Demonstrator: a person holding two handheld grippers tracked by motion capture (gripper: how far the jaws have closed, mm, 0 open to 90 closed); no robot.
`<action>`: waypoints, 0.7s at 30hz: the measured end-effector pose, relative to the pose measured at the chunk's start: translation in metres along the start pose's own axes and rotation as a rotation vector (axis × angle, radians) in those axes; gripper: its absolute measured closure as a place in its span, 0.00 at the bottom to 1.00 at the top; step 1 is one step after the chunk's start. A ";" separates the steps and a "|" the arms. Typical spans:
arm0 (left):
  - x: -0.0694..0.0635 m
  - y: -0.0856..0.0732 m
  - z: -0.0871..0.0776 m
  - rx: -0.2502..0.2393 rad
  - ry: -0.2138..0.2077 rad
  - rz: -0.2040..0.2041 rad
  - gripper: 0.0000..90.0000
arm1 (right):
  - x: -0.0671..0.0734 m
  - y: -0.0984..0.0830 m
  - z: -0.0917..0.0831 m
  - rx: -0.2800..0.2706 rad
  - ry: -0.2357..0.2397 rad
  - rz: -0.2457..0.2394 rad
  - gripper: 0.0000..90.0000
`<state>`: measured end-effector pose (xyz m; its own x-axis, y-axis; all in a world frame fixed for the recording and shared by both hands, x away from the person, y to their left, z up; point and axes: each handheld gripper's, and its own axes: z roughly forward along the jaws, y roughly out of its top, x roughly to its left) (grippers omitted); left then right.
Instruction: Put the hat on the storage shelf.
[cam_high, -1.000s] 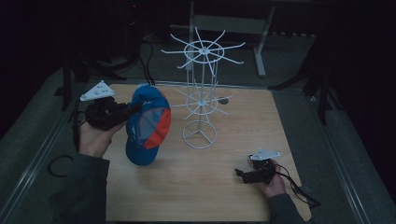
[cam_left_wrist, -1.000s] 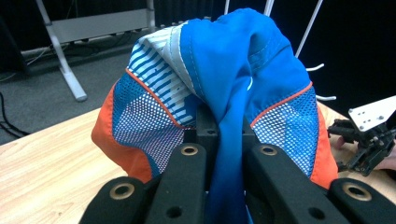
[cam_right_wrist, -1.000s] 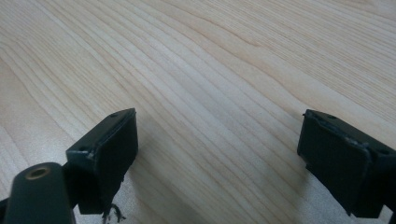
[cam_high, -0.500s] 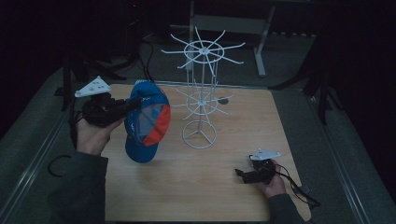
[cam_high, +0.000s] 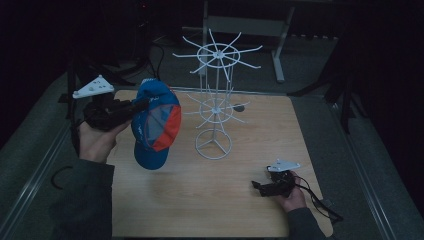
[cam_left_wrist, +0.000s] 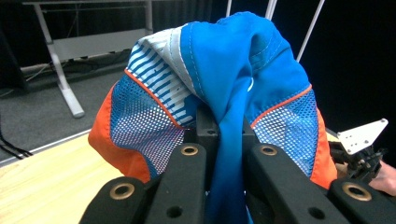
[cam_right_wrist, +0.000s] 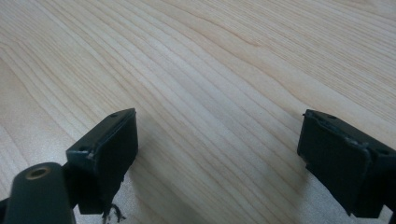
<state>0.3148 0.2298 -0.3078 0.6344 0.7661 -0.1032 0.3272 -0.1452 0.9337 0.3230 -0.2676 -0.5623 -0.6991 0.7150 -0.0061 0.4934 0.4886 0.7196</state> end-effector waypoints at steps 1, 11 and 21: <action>0.000 0.001 0.000 -0.002 0.000 0.000 0.98 | 0.000 0.000 0.000 0.000 0.000 0.000 0.13; 0.006 0.011 -0.002 -0.018 0.000 -0.011 0.98 | 0.000 0.000 0.000 0.000 0.000 -0.001 0.13; 0.009 0.019 -0.002 -0.038 -0.009 -0.009 0.98 | 0.000 0.000 0.000 0.001 0.000 -0.001 0.13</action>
<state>0.3249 0.2355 -0.2903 0.6381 0.7615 -0.1141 0.3060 -0.1147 0.9451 0.3230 -0.2676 -0.5623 -0.6997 0.7144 -0.0066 0.4930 0.4895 0.7193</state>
